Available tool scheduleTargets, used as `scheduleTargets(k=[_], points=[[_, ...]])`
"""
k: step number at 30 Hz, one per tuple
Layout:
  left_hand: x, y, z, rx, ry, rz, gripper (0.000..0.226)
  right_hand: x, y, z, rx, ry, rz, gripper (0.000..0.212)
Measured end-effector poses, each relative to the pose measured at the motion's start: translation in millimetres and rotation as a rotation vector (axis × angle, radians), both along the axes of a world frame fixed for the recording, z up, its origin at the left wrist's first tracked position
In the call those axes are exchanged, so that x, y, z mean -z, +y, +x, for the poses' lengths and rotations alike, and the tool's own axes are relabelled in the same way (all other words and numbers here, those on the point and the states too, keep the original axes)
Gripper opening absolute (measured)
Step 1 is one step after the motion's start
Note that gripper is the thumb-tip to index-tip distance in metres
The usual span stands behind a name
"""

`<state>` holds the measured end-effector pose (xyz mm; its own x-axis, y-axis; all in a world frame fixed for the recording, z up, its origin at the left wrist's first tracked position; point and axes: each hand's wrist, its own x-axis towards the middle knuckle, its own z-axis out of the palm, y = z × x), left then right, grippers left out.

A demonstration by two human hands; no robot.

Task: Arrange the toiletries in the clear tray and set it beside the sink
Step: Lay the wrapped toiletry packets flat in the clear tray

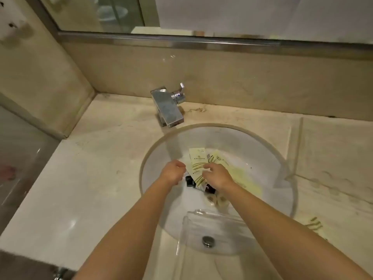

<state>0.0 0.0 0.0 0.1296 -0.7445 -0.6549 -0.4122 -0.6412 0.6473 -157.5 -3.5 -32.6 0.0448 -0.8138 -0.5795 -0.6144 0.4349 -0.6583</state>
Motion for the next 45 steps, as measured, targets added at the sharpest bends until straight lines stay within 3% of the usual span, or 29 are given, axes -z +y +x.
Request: scheduleTargets(k=[8, 12, 17, 22, 26, 30, 34, 37, 40, 45], points=[[38.1, -31.8, -9.9, 0.269, -0.120, 0.062, 0.038, 23.9, -37.5, 17.8, 0.001, 0.003, 0.066, 0.042], [51.4, -36.2, -14.0, 0.380, -0.178, 0.082, 0.042, 31.8, -46.3, 21.8, 0.106, -0.070, 0.115, 0.038], [58.5, -39.0, -9.2, 0.242, -0.168, -0.005, 0.021, 38.8, -44.2, 21.4, 0.257, -0.028, 0.038, 0.027], [47.6, -40.4, -3.6, 0.142, -0.231, -0.092, 0.026, 30.7, -42.9, 17.5, 0.485, -0.075, 0.015, 0.006], [27.2, -41.8, 2.6, -0.005, -0.223, -0.175, 0.018, 10.6, -38.4, 11.5, 0.615, -0.220, 0.047, 0.022], [4.9, -41.1, 5.1, -0.041, -0.224, -0.198, 0.018, -10.0, -29.4, 8.2, 0.609, -0.343, 0.102, 0.046], [-15.6, -34.0, 0.9, -0.066, -0.143, -0.241, 0.028, -34.9, -15.5, 4.6, 0.523, -0.410, 0.096, 0.015], [-33.5, -26.5, -4.1, -0.122, -0.077, -0.269, 0.035, -53.6, -2.4, -1.7, 0.525, -0.469, 0.063, 0.016], [-51.6, -15.7, -6.9, -0.126, -0.019, -0.282, 0.021, -71.6, 11.6, -10.9, 0.569, -0.561, 0.055, 0.013], [-77.7, 14.4, -9.5, -0.106, 0.027, -0.246, 0.018, -105.9, 41.0, -25.3, 0.618, -0.742, 0.075, 0.016]])
